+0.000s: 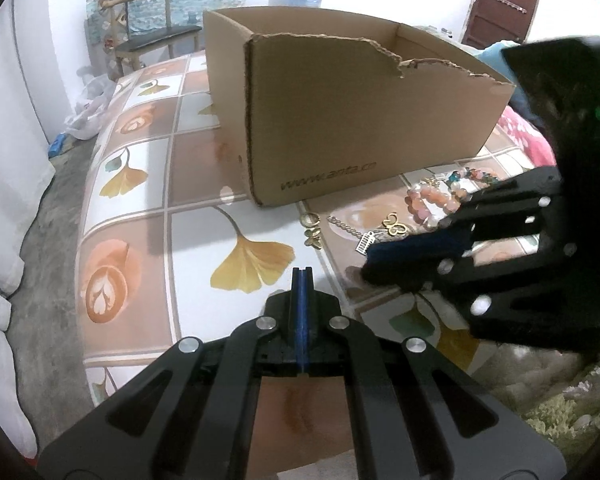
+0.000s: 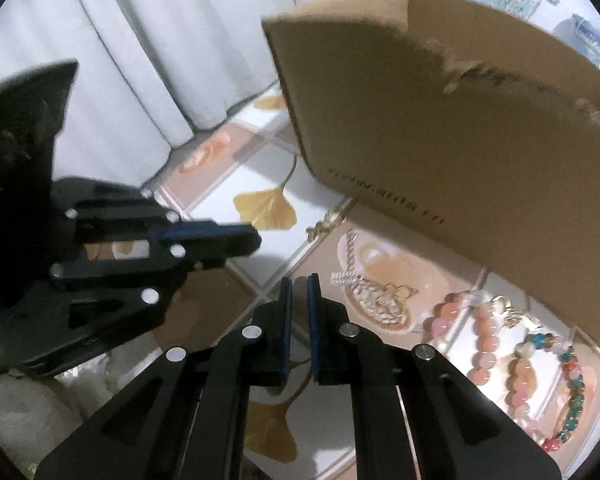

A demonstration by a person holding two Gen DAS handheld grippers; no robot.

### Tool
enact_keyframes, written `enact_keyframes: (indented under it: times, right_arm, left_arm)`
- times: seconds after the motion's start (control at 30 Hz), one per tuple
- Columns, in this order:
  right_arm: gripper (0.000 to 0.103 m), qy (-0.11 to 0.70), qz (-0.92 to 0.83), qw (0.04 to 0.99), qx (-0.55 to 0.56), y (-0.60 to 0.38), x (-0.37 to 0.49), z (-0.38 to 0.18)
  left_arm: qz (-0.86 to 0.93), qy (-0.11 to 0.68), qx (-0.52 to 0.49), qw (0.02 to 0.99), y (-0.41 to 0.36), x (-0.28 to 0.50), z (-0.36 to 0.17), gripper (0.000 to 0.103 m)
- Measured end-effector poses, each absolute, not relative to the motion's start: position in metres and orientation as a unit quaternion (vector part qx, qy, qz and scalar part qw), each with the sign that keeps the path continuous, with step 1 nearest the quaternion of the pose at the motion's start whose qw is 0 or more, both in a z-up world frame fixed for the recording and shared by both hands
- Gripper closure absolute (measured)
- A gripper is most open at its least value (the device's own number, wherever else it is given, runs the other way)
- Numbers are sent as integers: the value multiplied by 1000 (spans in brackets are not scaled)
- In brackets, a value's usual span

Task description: Organize jewelry

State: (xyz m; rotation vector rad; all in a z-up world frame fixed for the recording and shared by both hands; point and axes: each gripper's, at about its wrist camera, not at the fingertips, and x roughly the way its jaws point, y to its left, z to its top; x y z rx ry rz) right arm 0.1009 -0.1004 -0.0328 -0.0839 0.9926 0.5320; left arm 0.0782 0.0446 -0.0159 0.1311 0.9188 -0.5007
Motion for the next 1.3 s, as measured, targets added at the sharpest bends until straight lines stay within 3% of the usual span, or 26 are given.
enact_keyframes:
  times: [0.2, 0.37, 0.5, 0.57, 1.17, 1.23, 1.3]
  right_arm:
    - [94, 460, 237, 855, -13, -105, 117, -36]
    - [73, 448, 242, 861, -18, -92, 134, -44]
    - [75, 441, 249, 862, -31, -82, 138, -54]
    - [94, 445, 261, 856, -32, -80, 136, -54]
    - [92, 468, 281, 837, -35, -99, 89, -42]
    - [84, 463, 273, 843, -25, -108, 83, -38]
    - [78, 464, 267, 844, -20, -119, 79, -36]
  left_arm:
    - [-235, 441, 58, 864, 43, 79, -16, 103]
    - [-227, 444, 59, 865, 43, 78, -14, 103]
    - [-221, 449, 56, 864, 45, 78, -16, 103]
    - [-219, 450, 56, 864, 47, 79, -16, 103]
    - [-232, 458, 37, 857, 54, 65, -17, 103]
    - [-243, 454, 33, 856, 52, 63, -14, 98]
    - [-254, 452, 28, 855, 49, 64, -13, 84]
